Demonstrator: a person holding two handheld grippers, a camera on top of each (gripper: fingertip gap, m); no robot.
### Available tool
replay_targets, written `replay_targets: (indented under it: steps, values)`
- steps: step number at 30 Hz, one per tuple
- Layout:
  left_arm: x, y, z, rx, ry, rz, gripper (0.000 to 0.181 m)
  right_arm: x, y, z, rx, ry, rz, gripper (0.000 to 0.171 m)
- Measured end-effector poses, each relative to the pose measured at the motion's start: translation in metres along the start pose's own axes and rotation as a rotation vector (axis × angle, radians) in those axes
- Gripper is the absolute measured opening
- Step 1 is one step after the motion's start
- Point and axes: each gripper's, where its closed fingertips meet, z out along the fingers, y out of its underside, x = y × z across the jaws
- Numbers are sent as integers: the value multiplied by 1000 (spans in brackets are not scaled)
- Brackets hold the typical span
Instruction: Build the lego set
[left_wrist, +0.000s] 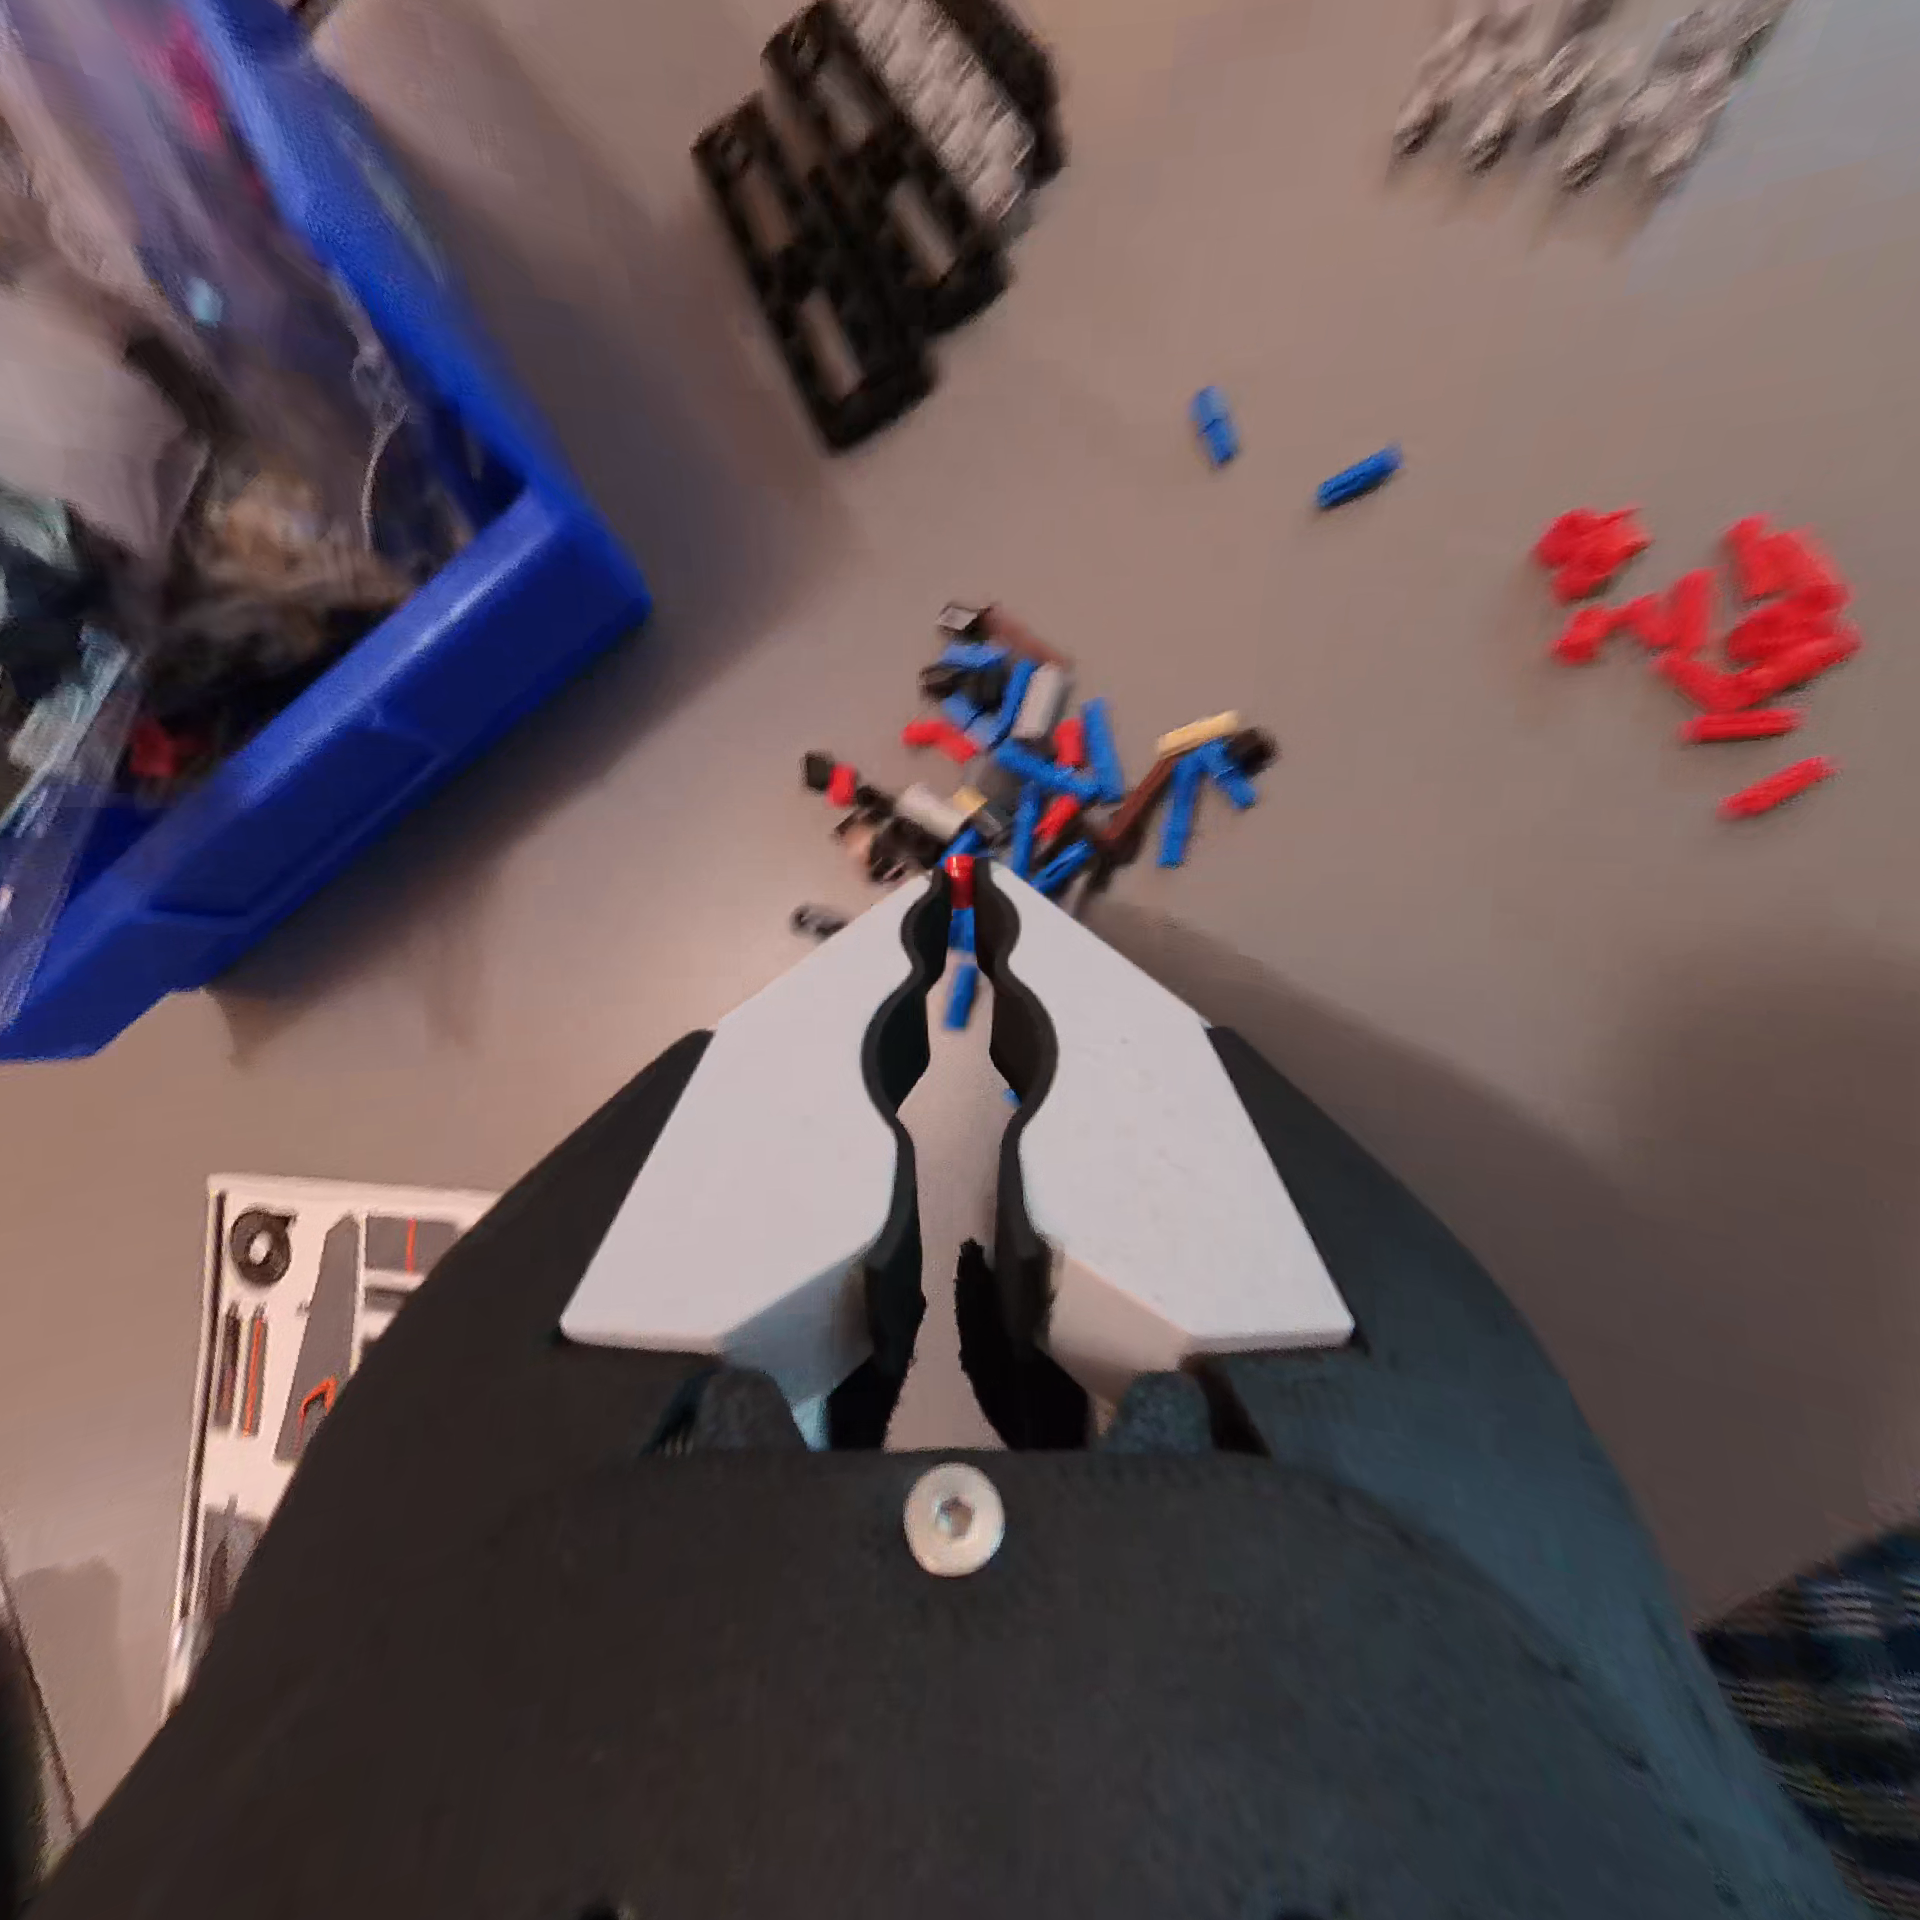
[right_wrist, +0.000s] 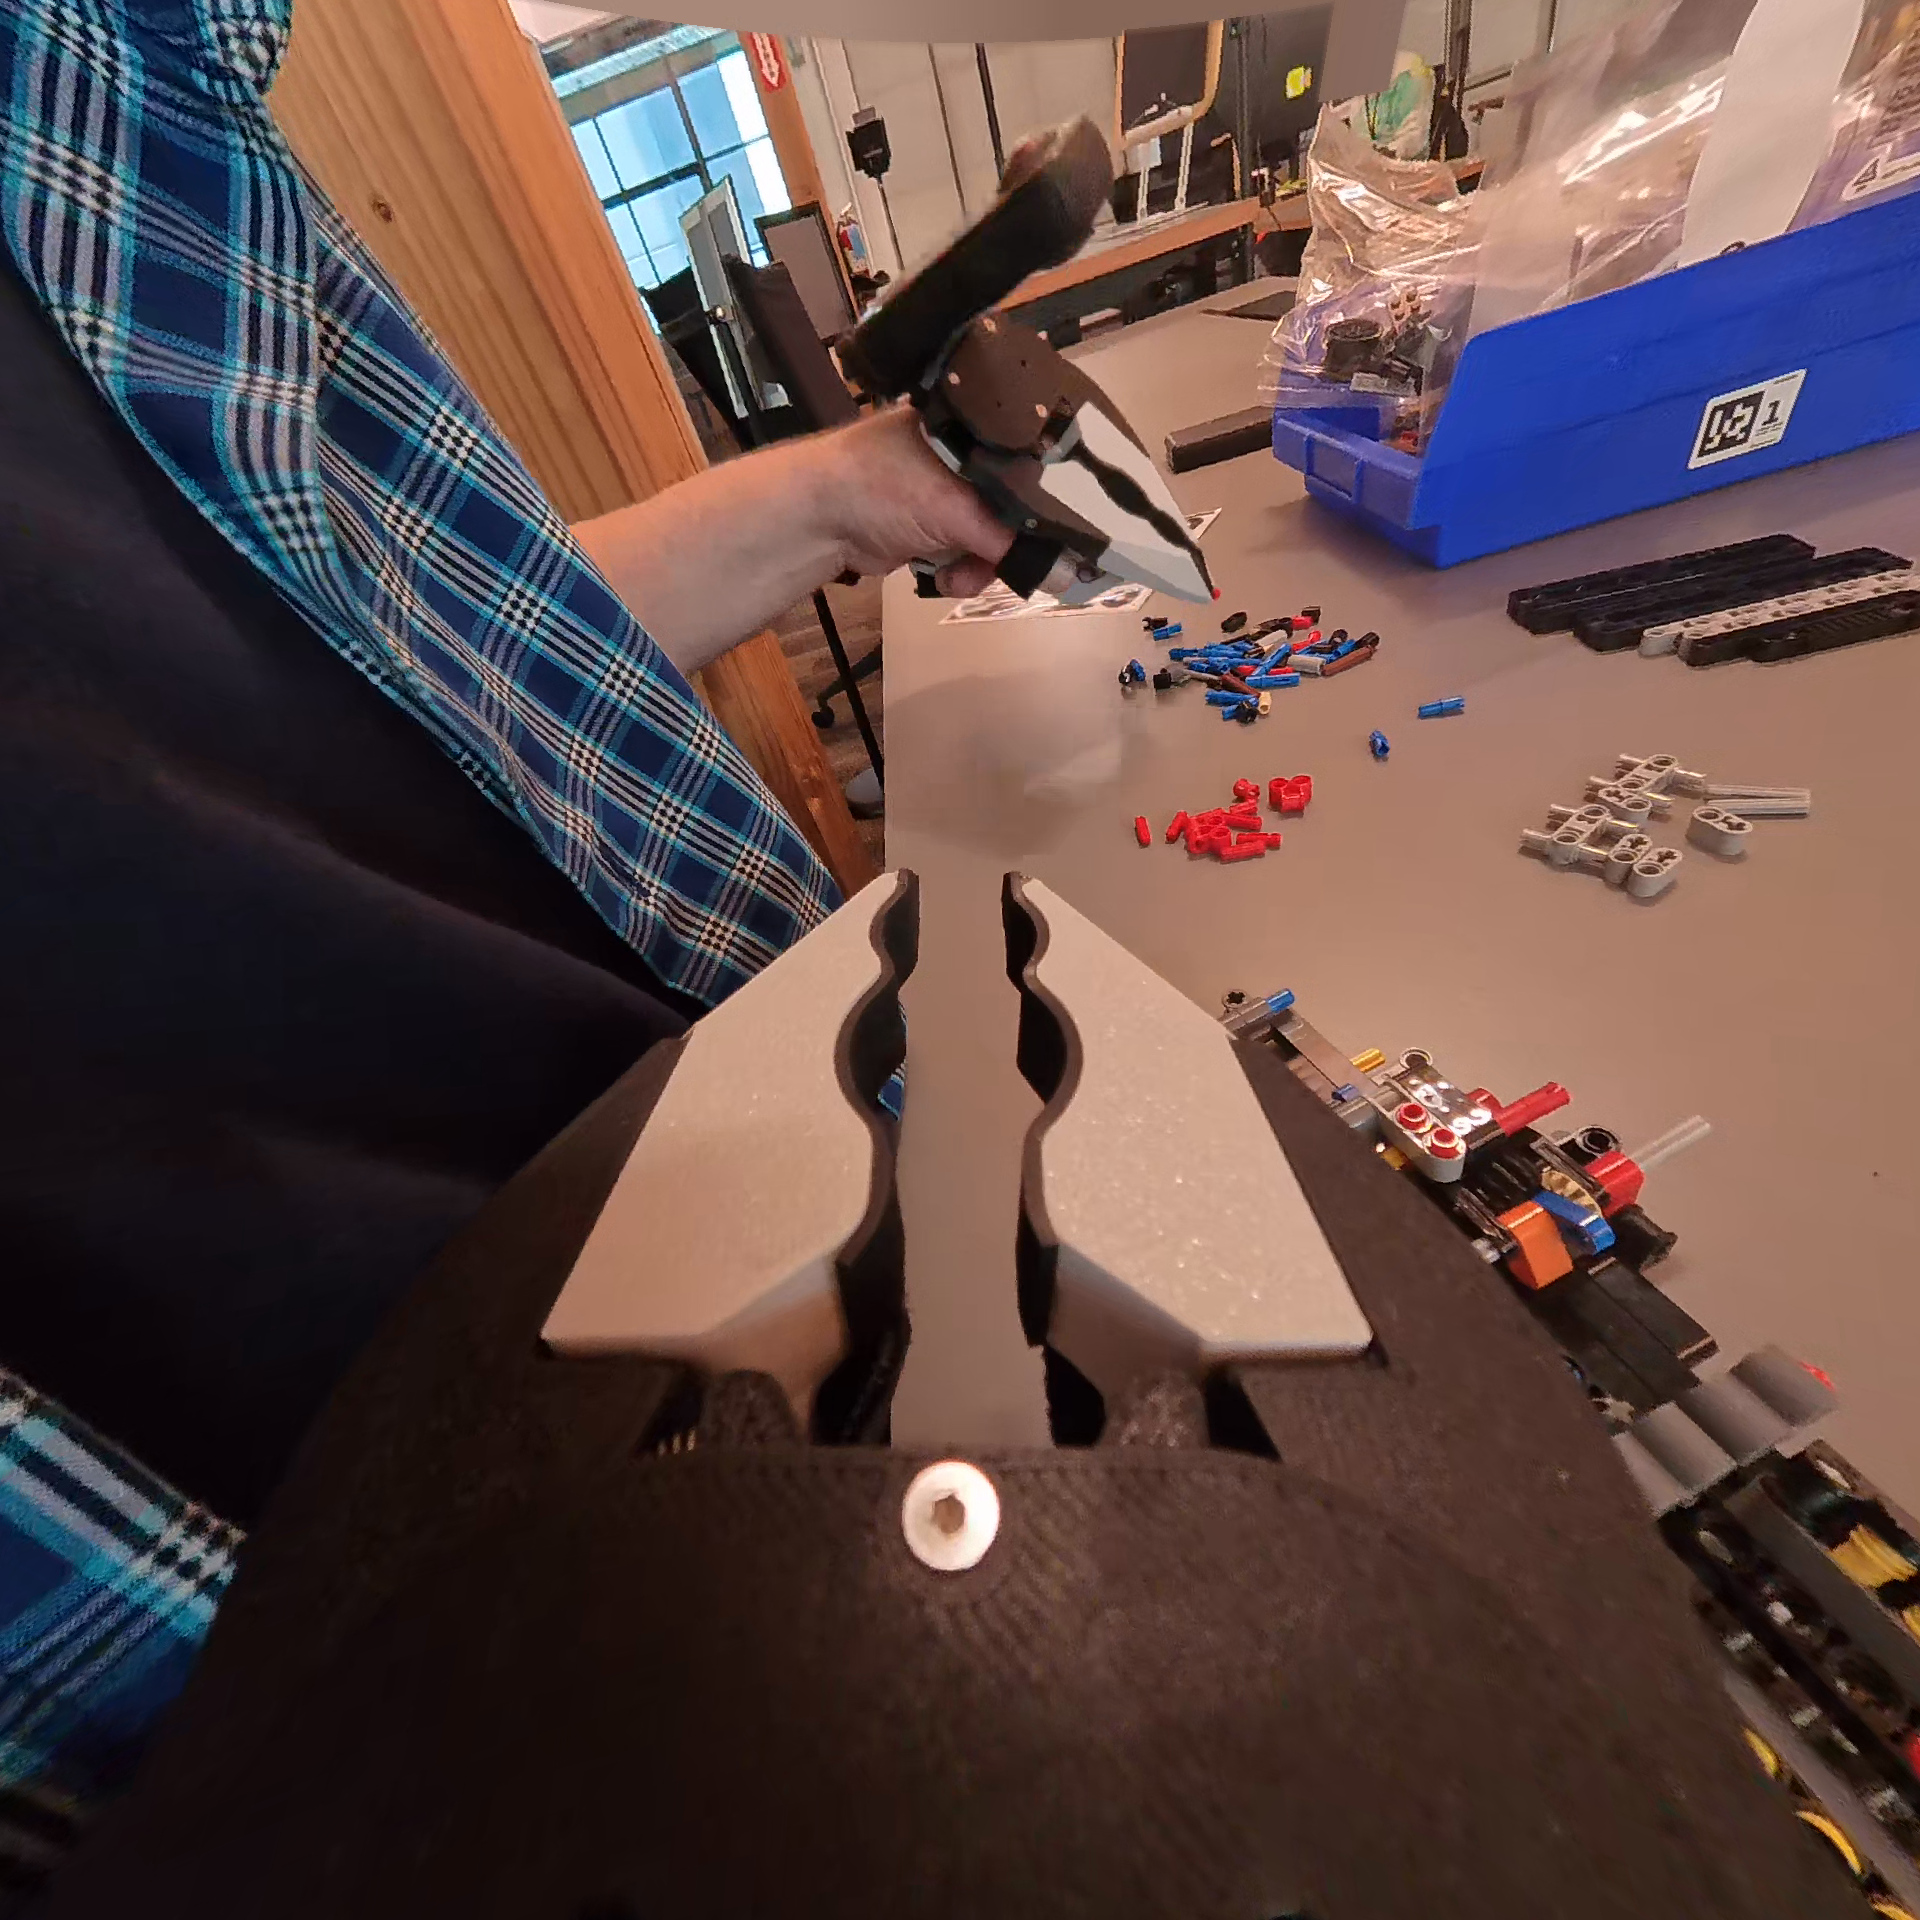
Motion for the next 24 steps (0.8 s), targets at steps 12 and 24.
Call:
replay_targets:
  steps: [12, 24]
  values:
    - [120, -35, 12, 65, 277, 160, 2, -3, -4, -5, 11, 2, -8, 13]
    - [104, -39, 7, 85, 213, 182, 10, -1, -7, -8, 22, 6, -2, 13]
